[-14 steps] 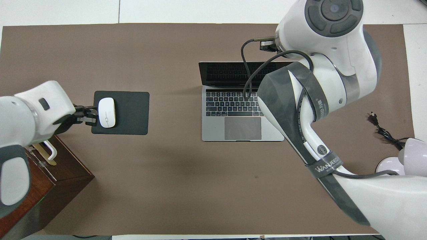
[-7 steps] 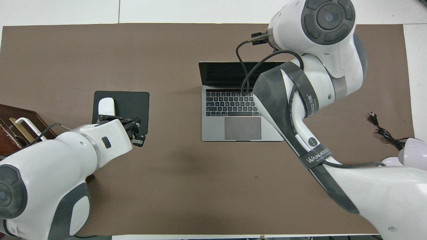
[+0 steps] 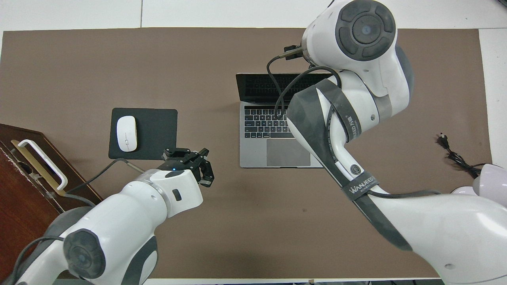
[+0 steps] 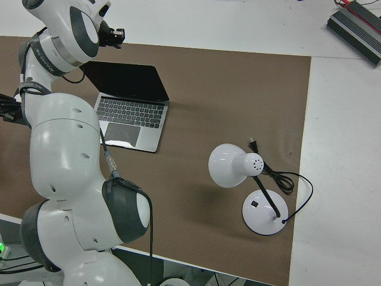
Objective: Close laptop with both arms
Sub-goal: 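Move the left gripper to the laptop's near edge while the right gripper hovers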
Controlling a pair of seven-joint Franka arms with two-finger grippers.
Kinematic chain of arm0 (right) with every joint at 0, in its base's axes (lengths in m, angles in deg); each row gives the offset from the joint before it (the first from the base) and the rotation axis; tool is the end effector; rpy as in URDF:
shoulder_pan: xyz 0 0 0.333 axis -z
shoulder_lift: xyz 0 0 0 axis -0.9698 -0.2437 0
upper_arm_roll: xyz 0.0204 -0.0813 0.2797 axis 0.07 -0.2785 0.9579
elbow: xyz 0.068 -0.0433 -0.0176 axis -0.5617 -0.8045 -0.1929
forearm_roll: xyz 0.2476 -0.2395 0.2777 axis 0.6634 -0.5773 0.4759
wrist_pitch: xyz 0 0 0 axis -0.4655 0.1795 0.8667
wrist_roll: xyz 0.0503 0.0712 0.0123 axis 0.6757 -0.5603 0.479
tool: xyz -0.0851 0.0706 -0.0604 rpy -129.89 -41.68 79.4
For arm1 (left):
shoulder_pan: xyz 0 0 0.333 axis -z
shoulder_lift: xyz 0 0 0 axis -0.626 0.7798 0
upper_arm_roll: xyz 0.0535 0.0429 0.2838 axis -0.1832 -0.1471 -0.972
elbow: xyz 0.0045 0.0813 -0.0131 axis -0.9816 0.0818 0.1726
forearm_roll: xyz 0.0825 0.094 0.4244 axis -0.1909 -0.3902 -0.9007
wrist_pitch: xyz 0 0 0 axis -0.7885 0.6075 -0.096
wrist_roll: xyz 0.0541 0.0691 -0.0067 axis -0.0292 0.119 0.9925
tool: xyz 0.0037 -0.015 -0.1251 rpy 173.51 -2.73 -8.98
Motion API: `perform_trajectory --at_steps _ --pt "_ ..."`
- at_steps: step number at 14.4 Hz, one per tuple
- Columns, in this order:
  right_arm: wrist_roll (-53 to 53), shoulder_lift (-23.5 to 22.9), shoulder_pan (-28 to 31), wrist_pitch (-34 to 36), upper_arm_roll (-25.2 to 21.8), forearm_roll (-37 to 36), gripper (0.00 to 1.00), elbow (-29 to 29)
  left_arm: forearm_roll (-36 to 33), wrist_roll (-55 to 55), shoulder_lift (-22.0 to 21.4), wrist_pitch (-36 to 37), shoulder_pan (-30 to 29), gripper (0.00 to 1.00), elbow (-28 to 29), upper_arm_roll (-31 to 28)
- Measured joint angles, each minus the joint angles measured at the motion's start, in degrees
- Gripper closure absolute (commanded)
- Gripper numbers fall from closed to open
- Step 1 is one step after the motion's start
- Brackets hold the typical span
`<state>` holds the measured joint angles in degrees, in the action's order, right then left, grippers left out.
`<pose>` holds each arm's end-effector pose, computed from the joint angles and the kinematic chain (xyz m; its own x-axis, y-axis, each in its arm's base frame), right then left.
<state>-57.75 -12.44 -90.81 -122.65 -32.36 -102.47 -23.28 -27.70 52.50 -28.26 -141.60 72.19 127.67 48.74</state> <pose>0.7288 0.2873 0.4651 0.9039 0.1822 0.3870 0.1704 -0.9832 0.0648 0.4506 -0.3060 0.3832 0.6627 -0.4809 0.5742 -0.6002 -0.7995 0.0231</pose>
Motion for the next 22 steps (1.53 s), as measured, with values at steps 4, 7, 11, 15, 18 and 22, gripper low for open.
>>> perform_trajectory --at_steps 4,7,11,15,18,22 --pt "-0.13 -0.9 0.35 -3.37 -0.07 1.12 1.0 0.03 0.09 2.97 9.56 -14.39 5.0 1.0 1.23 0.02" --pt "-0.13 -1.13 0.49 -4.0 -0.19 3.12 1.0 0.04 0.1 3.14 15.27 -21.75 6.4 1.0 1.23 0.02" --pt "-0.13 -1.28 0.58 -4.01 -0.2 3.58 1.0 0.04 0.1 3.14 22.36 -31.98 7.28 1.0 1.25 0.01" --pt "-0.13 -1.84 1.06 -4.36 -0.21 4.39 1.0 -0.01 0.1 3.14 27.02 -36.61 7.85 1.0 1.0 0.01" --pt "-0.13 -2.78 1.19 -4.82 -0.24 5.31 1.0 -0.14 0.1 3.14 27.56 -36.72 8.34 1.0 0.9 0.01" --pt "-0.13 -3.24 1.82 -4.16 -0.26 8.46 1.0 -1.78 0.1 3.13 28.32 -36.73 8.4 1.0 0.9 0.01"
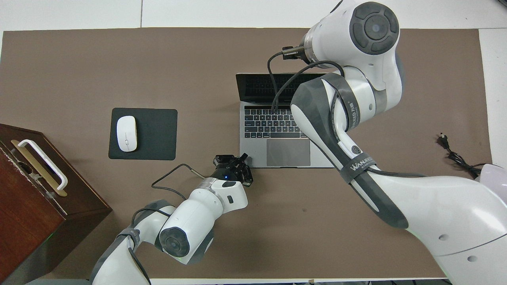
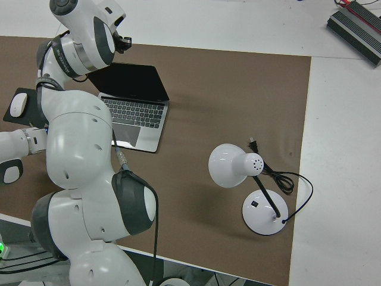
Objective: Close laptop with both arms
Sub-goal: 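Move the left gripper to the laptop's near edge while the right gripper hovers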
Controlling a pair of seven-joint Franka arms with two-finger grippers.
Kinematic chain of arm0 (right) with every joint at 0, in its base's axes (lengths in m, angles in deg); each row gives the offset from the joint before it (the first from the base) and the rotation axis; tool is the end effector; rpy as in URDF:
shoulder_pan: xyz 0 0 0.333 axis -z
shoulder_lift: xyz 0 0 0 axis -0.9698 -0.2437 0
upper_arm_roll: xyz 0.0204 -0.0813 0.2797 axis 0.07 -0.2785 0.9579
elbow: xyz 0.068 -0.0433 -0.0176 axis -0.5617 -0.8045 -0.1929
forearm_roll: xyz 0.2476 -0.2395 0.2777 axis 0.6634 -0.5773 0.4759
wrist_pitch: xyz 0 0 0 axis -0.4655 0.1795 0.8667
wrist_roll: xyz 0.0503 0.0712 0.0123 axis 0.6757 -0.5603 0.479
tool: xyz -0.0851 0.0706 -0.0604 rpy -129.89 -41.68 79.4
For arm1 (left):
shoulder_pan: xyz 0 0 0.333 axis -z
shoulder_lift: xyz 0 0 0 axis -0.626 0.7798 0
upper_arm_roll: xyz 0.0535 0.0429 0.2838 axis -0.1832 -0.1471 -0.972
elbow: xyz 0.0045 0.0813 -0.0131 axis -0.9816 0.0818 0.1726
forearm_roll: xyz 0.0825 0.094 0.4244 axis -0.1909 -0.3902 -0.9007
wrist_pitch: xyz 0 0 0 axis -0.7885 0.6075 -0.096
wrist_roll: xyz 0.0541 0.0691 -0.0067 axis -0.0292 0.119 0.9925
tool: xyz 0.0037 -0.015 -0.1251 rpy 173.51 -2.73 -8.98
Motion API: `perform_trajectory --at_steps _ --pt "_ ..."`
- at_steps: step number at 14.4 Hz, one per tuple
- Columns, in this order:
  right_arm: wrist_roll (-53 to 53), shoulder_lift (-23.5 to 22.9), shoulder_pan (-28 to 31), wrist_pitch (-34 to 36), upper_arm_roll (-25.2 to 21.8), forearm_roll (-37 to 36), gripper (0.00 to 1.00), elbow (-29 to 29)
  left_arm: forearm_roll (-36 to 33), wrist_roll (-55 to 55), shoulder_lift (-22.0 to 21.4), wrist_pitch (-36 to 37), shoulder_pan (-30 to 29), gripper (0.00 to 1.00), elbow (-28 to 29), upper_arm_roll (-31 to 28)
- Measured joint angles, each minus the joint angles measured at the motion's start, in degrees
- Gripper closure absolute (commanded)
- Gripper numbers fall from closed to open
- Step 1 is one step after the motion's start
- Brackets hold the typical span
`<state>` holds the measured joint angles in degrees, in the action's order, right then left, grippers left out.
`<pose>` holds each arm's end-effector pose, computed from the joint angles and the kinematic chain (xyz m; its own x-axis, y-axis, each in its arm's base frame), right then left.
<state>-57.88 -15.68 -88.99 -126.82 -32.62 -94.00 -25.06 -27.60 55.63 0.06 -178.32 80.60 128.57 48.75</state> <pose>0.7428 0.2740 0.4113 0.9388 0.0769 0.3358 0.1098 -0.9907 -0.0799 0.4089 -0.3606 0.1959 0.5704 -0.4728 0.6717 -0.6371 -0.7708 -0.0015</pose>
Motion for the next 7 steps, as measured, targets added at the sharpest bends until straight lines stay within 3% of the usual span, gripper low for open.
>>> perform_trajectory --at_steps 4,7 --pt "0.0 0.09 -0.01 3.58 0.05 0.88 1.0 -0.19 0.0 -0.01 0.97 -0.03 0.59 1.0 0.0 -0.01" --pt "0.0 0.36 0.2 7.31 -0.01 5.89 1.0 -0.21 0.0 -0.03 1.37 -0.24 0.91 1.0 -0.02 -0.02"
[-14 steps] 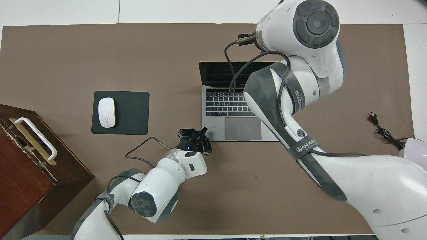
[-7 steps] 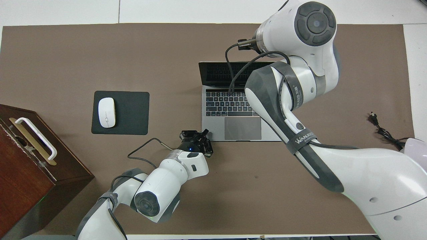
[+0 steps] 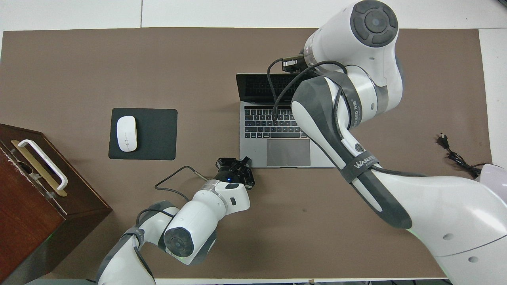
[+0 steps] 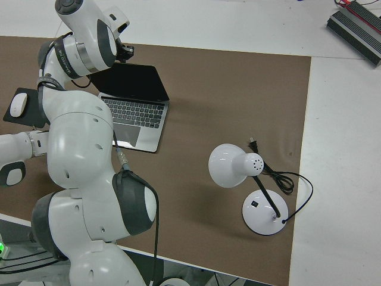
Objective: Close laptop with both arms
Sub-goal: 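Move the left gripper to the laptop's near edge while the right gripper hovers, then push the laptop screen down with the right gripper toward the keyboard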
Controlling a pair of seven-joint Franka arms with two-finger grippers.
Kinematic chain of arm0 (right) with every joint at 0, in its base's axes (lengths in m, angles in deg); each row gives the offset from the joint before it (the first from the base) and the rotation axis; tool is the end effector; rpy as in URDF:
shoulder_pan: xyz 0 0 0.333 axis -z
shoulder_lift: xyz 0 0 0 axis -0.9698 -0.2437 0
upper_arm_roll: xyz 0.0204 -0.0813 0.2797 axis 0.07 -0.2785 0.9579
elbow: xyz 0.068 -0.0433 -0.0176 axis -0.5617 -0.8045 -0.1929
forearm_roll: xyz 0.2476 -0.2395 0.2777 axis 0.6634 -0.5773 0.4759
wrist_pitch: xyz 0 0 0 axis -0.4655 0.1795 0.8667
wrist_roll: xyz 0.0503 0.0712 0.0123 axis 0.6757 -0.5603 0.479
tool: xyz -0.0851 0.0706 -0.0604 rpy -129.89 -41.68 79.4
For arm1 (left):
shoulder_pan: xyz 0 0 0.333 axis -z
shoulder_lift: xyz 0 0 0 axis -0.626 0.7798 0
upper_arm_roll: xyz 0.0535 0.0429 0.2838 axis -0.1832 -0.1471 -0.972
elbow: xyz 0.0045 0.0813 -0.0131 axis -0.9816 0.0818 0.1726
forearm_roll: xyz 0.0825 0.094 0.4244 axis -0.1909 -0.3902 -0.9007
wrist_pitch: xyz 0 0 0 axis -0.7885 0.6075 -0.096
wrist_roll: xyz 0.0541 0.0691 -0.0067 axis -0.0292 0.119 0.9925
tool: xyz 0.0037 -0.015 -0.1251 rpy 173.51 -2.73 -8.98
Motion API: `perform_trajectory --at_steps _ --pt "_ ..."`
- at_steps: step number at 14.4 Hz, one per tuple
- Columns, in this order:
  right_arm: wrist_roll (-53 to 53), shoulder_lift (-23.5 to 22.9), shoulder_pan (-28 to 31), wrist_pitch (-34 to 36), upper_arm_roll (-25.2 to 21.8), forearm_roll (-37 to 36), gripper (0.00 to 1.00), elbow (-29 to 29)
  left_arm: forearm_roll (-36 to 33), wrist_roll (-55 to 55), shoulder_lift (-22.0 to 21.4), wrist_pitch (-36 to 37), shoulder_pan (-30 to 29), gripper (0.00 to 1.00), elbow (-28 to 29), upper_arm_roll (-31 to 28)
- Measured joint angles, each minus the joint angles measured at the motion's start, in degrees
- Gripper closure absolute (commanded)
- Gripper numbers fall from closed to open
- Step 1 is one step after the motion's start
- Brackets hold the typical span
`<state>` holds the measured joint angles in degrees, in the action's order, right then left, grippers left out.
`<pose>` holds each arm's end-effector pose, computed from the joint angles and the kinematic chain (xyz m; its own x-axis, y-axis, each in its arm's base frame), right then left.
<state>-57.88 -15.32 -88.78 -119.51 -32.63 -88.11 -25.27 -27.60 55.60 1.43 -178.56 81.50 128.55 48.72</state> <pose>0.7291 0.2725 0.3990 0.9809 0.0387 0.1908 0.0656 -0.9885 -0.1364 0.4011 -0.3646 0.1836 0.5721 -0.4907 0.6572 -0.6489 -0.7609 -0.0032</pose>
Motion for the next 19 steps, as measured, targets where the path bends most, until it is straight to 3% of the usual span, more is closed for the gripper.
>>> perform_trajectory --at_steps 7,13,19 --pt "0.01 0.75 2.62 8.14 0.0 8.5 1.0 -2.97 -0.97 -0.51 0.07 -0.06 0.21 1.0 -0.02 -0.19" --pt "0.01 2.41 4.04 9.88 0.14 9.87 1.0 -8.91 -6.72 -0.72 0.2 -0.13 -0.37 1.0 -0.06 -1.02" --pt "-0.53 2.81 3.66 9.75 0.3 9.87 1.0 -12.21 -7.42 -0.94 0.22 -0.18 -0.59 1.0 -0.06 -1.02"
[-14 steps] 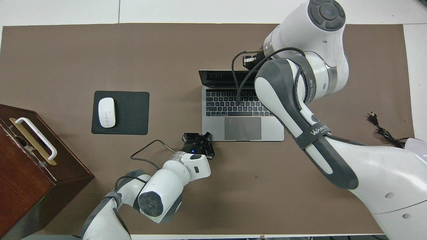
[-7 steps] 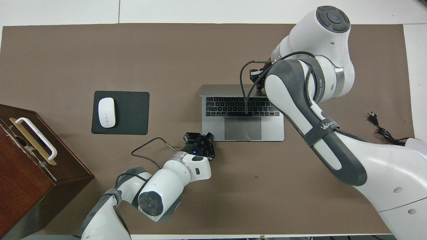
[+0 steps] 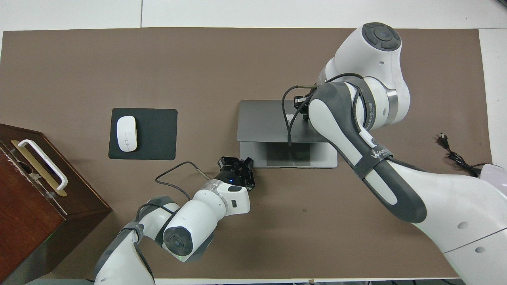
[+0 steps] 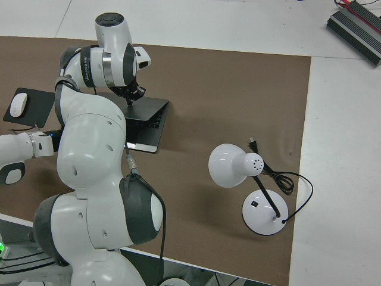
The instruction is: Close laptop with both arms
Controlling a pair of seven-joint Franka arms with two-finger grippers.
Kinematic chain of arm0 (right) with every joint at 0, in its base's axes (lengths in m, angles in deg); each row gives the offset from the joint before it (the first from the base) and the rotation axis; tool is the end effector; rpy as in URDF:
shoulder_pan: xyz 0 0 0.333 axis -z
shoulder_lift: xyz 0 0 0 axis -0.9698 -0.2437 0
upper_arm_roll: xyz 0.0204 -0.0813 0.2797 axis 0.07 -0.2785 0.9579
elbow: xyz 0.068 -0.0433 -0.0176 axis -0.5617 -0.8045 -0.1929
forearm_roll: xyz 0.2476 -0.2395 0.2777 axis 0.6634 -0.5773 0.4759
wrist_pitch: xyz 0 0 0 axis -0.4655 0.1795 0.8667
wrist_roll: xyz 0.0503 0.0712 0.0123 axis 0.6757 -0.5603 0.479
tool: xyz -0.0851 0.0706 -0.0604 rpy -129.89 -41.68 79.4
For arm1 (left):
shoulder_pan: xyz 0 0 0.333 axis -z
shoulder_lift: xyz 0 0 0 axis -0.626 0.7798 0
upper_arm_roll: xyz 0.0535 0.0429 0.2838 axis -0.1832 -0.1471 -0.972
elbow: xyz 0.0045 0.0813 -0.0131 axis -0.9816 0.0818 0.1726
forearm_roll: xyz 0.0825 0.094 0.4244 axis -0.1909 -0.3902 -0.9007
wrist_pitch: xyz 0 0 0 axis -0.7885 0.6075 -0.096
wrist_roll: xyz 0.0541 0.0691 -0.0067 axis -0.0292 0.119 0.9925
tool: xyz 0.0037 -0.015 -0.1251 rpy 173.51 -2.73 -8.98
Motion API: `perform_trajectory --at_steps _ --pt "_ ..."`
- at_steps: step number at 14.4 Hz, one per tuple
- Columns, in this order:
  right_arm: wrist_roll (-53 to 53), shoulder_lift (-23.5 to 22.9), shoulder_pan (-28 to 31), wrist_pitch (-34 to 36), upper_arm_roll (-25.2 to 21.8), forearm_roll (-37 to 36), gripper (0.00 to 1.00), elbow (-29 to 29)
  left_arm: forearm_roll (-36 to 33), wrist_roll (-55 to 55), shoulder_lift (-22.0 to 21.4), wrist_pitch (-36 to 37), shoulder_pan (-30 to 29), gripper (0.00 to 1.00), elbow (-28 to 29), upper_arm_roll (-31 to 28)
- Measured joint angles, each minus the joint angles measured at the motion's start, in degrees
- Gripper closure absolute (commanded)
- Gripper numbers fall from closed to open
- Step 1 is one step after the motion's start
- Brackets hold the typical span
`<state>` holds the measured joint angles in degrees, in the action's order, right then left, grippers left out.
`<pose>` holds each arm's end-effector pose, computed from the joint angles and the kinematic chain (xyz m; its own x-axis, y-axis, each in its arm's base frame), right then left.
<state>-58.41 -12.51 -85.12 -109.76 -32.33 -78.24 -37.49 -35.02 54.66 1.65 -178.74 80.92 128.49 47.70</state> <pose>0.6771 0.2350 0.3091 0.9827 -0.0440 -0.1799 -0.0759 -0.9817 -0.1747 0.4014 -0.3657 0.1830 0.4870 -0.5767 0.6559 -0.7236 -0.6870 -0.0668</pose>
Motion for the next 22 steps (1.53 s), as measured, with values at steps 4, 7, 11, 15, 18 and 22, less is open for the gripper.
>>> perform_trajectory --at_steps 4,7,11,15,18,22 --pt "-0.35 0.09 -0.2 -1.72 0.02 0.0 1.0 -2.33 -0.21 -0.29 0.02 -0.06 -0.12 1.0 0.01 0.04" --pt "-0.69 0.14 -0.21 -3.12 0.03 0.0 1.0 -4.14 -1.1 -1.01 0.06 -0.17 -0.58 1.0 0.01 0.1" --pt "-0.74 0.35 -0.58 -5.5 0.05 0.0 1.0 -6.51 -2.07 -1.33 0.27 -0.72 -1.37 1.0 0.03 0.11" --pt "-1.1 0.59 -0.78 -6.59 0.05 0.0 1.0 -7.52 -2.09 -1.69 0.29 -0.81 -1.37 1.0 0.05 0.11" --pt "-1.13 0.81 -0.97 -7.76 0.05 0.0 1.0 -8.45 -2.09 -1.76 0.31 -0.87 -1.38 1.0 0.07 0.11" --pt "-1.16 1.06 -1.08 -8.68 0.05 0.0 1.0 -9.19 -2.1 -1.78 0.33 -0.97 -1.38 1.0 0.1 0.11"
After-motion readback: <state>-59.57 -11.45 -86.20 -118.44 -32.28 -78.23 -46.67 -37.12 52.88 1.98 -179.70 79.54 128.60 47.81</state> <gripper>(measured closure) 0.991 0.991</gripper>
